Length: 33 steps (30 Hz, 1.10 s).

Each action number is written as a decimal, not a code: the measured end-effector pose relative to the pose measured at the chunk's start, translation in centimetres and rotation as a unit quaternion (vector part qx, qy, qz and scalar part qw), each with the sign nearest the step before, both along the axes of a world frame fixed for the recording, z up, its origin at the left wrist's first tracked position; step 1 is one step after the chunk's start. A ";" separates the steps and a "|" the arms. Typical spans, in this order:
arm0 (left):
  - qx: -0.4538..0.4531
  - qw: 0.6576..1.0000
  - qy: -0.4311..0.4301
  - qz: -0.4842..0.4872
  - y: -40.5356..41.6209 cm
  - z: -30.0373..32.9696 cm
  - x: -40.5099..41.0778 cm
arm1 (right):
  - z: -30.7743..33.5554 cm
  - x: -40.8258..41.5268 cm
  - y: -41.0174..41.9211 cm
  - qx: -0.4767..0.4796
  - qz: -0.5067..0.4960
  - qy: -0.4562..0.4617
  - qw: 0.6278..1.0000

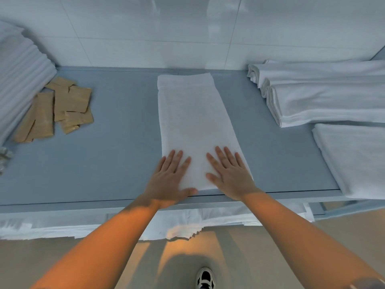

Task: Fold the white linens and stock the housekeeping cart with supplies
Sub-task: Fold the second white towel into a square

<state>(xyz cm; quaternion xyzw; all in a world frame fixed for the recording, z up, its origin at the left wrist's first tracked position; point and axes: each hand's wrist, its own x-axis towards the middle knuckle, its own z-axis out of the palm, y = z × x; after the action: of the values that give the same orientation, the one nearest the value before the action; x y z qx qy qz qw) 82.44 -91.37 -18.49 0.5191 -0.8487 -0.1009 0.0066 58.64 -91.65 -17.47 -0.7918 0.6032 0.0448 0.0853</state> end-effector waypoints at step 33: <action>-0.039 0.872 0.430 0.233 12.9 10.9 5.7 | 10.5 0.0 14.3 -0.096 -0.218 -0.519 0.821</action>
<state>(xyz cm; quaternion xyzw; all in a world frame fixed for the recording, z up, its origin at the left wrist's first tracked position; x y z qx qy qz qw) 88.12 -78.49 -7.58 0.6062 -0.6202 -0.2763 0.4141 58.61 -77.30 -6.98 -0.5498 0.6281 -0.4505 0.3168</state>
